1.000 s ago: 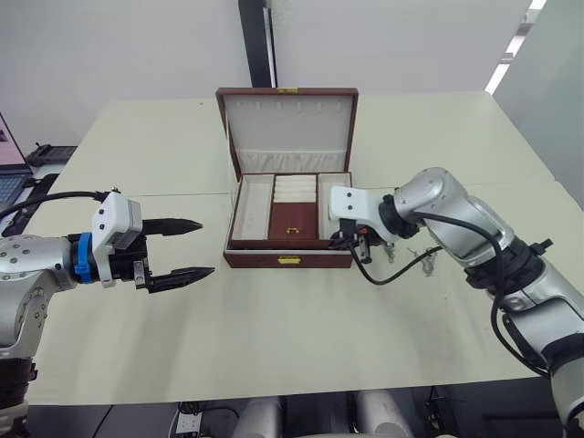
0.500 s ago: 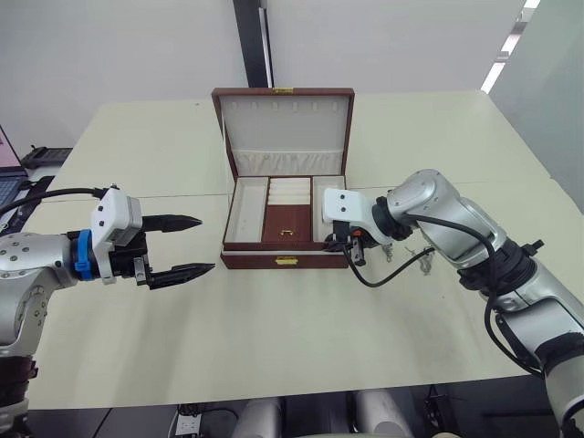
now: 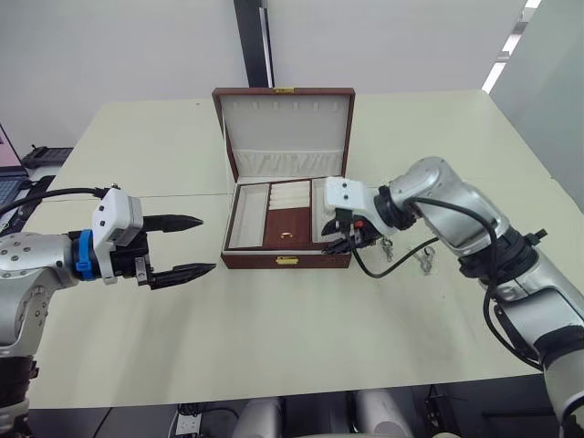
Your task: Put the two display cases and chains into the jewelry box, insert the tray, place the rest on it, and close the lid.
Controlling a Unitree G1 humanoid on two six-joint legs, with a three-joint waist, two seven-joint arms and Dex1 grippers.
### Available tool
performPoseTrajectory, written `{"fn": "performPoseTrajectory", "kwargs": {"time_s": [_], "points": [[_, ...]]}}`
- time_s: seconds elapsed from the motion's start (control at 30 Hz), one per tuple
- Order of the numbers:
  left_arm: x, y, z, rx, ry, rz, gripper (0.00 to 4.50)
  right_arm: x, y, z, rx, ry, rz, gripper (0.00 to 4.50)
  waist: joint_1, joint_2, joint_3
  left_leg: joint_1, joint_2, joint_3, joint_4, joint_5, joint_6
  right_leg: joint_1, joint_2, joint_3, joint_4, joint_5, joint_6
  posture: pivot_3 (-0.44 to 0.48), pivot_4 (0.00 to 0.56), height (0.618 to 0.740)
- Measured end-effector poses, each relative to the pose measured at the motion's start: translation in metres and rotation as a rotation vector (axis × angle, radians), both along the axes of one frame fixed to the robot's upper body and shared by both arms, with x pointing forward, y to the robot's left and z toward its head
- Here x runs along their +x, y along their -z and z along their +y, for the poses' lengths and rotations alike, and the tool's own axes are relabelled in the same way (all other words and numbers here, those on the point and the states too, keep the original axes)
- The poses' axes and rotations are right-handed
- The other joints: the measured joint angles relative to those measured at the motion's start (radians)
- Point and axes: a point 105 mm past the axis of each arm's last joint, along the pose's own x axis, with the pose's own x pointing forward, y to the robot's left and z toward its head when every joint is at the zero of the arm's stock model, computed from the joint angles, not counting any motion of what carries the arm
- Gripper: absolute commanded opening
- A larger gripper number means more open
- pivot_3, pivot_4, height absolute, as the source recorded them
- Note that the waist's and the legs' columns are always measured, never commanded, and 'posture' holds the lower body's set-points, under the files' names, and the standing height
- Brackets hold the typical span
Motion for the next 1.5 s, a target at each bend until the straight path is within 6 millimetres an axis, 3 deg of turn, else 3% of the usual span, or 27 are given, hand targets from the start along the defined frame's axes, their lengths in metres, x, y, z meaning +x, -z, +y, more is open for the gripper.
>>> {"fn": "performPoseTrajectory", "kwargs": {"time_s": [0.17, 0.43, 0.67, 0.97, 1.5], "points": [[0.000, 0.000, 0.000, 0.000, 0.000, 0.000, 4.50, 0.005, -0.014, -0.001, 0.048, 0.002, -0.010, 4.35, 0.000, 0.000, 0.000, 0.000, 0.000, 0.000, 0.000, 0.000, 0.000, 0.000, 0.000, 0.000, 0.000, 0.000, 0.000, 0.000, 0.150, 0.740], [0.001, 0.000, -0.001, -0.016, -0.007, 0.000, 4.50, 0.019, -0.043, -0.007, 0.190, 0.056, -0.137, 4.46, 0.000, 0.000, 0.000, 0.000, 0.000, 0.000, 0.000, 0.000, 0.000, 0.000, 0.000, 0.000, 0.000, 0.000, 0.000, 0.000, 0.150, 0.740], [0.003, -0.005, -0.010, -0.044, 0.015, -0.013, 4.50, 0.023, -0.041, -0.019, 0.251, 0.103, -0.141, 2.23, 0.000, 0.000, 0.000, 0.000, 0.000, 0.001, 0.000, 0.000, 0.000, 0.000, -0.001, 0.001, 0.000, 0.000, 0.000, 0.000, 0.150, 0.740], [0.003, -0.005, -0.018, -0.058, 0.025, -0.004, 4.50, 0.034, -0.039, -0.042, 0.265, 0.209, -0.198, 0.04, 0.001, 0.000, 0.000, 0.000, 0.000, 0.001, 0.000, 0.000, 0.000, 0.000, 0.000, 0.001, 0.000, 0.000, 0.000, 0.000, 0.150, 0.740], [0.001, -0.006, -0.029, -0.077, 0.053, 0.008, 4.50, 0.051, -0.009, -0.058, 0.158, 0.331, -0.199, 0.04, 0.000, 0.000, 0.000, 0.000, 0.000, 0.001, 0.000, 0.000, 0.000, 0.000, 0.000, 0.001, 0.000, 0.000, 0.000, 0.000, 0.150, 0.740]]}}
